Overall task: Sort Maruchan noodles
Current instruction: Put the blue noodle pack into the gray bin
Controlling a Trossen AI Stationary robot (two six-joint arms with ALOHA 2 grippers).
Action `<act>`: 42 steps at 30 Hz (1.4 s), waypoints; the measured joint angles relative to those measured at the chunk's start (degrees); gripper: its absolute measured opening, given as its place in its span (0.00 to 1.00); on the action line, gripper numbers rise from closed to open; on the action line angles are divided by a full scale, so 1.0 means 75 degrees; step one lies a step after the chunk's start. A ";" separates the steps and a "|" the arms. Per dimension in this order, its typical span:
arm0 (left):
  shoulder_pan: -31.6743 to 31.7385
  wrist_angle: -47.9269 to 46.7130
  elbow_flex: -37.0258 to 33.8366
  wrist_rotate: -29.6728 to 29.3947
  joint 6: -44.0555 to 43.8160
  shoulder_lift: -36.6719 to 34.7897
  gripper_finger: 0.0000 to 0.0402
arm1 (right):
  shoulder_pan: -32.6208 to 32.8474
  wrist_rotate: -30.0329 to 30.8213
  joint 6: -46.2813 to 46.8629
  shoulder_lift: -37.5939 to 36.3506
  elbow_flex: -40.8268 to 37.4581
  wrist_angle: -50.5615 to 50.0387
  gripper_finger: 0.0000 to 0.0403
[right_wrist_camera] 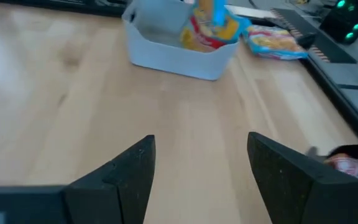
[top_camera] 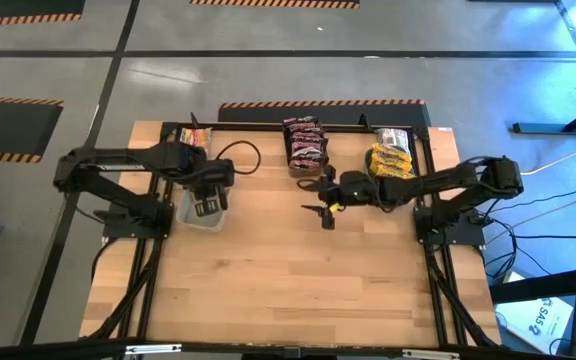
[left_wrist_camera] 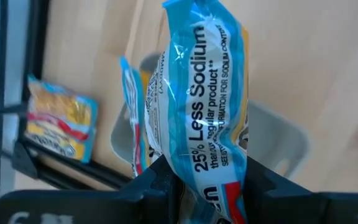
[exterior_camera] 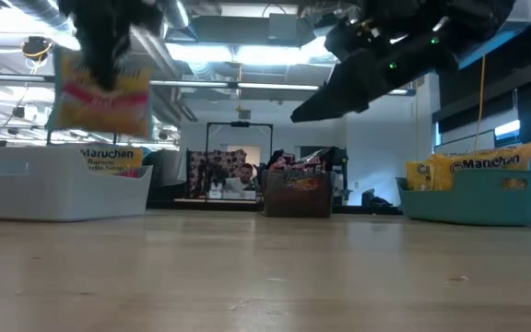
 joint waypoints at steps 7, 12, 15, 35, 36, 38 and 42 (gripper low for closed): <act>0.1138 0.1129 -0.1664 0.1011 0.0776 -0.0029 0.22 | -0.0544 -0.0571 -0.0233 -0.0006 0.0000 -0.0036 0.59; 0.1634 0.2021 -0.2441 0.1837 0.1308 -0.0023 0.22 | -0.0585 -0.0722 -0.0231 -0.0006 0.0000 -0.0177 0.59; 0.1785 0.2194 -0.2786 0.1826 0.1655 0.0008 0.22 | -0.0579 -0.0725 -0.0231 -0.0006 -0.0008 -0.0184 0.59; 0.1956 0.3036 -0.3383 0.1240 0.1969 0.0062 0.39 | -0.0582 -0.0716 -0.0085 -0.0006 -0.0070 -0.0167 0.59; 0.1956 0.2969 -0.3251 0.1221 0.1966 0.0062 0.41 | -0.0582 -0.0716 -0.0082 -0.0006 -0.0070 -0.0172 0.59; 0.1956 0.2768 -0.2932 0.1084 0.1966 0.0056 0.44 | -0.0579 -0.0719 -0.0085 -0.0006 -0.0072 -0.0211 0.59; 0.1956 0.2348 -0.2294 0.0320 0.1965 0.0050 0.46 | -0.0579 -0.0719 -0.0085 -0.0006 -0.0073 -0.0223 0.59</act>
